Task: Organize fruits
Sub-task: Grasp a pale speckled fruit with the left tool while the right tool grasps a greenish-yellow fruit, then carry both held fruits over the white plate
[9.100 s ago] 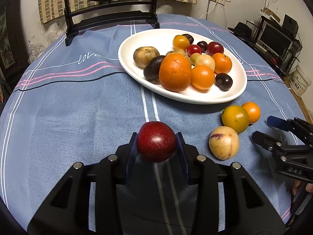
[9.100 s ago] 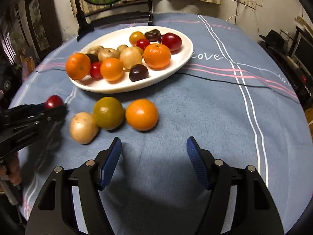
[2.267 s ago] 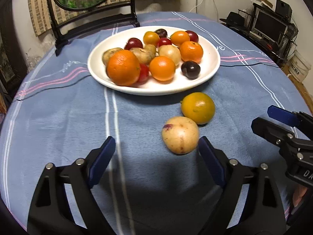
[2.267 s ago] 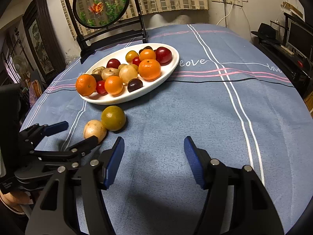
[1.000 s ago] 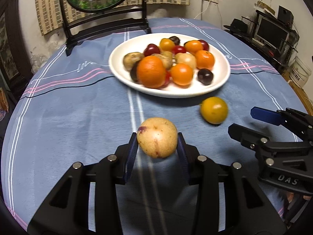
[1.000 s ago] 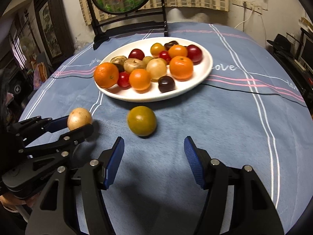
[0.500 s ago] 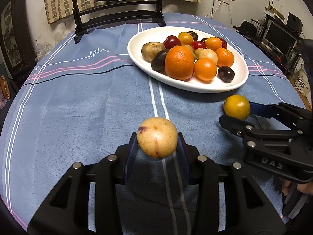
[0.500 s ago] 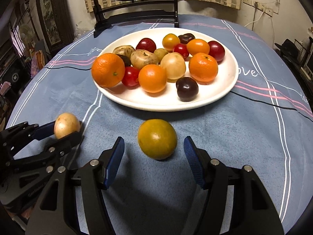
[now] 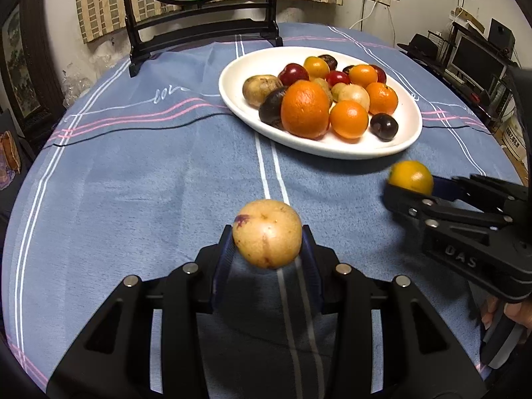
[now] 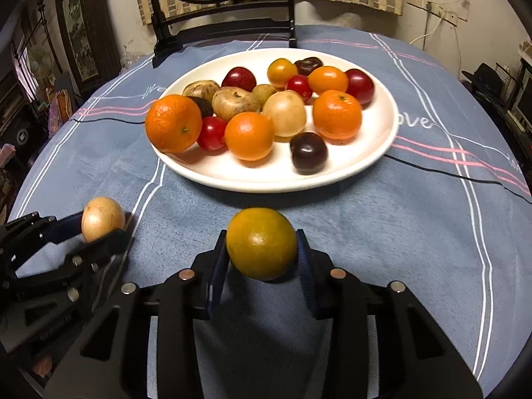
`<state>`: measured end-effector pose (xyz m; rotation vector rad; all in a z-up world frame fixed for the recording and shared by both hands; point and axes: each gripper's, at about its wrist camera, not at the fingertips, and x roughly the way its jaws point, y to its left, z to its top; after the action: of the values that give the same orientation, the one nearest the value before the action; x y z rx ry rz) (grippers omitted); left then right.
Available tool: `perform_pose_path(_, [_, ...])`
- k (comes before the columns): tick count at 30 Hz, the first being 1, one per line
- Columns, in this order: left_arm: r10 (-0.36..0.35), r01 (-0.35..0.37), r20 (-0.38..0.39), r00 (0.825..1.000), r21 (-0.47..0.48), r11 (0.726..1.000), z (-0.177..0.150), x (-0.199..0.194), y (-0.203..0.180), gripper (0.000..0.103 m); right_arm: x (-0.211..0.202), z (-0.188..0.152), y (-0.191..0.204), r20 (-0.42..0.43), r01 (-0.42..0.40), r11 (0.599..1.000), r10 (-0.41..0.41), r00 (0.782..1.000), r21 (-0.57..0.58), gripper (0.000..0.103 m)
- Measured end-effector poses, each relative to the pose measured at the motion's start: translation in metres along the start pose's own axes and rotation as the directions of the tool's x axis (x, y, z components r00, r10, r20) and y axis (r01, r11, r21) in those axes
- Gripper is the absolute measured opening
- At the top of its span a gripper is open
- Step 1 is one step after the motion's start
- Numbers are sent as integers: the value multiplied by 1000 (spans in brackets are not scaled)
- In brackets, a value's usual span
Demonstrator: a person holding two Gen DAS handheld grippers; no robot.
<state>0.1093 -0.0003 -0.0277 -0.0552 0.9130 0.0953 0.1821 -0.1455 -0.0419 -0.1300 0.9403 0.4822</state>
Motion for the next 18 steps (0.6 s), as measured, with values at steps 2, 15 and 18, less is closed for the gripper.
perform_pose_path(2, [1, -1, 5, 1000, 3, 1000, 2, -3, -1, 40, -6, -3, -6, 9, -6, 1000, 6, 1000, 9, 39])
perform_pose_path(15, [-7, 2, 63, 998, 75, 997, 24, -28, -25, 40, -63, -9, -44, 124, -4, 999, -3, 992, 54, 39])
perform_pose_path(18, [-17, 10, 79, 997, 85, 996, 37, -32, -29, 40, -67, -4, -41, 145, -11, 999, 5, 989, 44, 39])
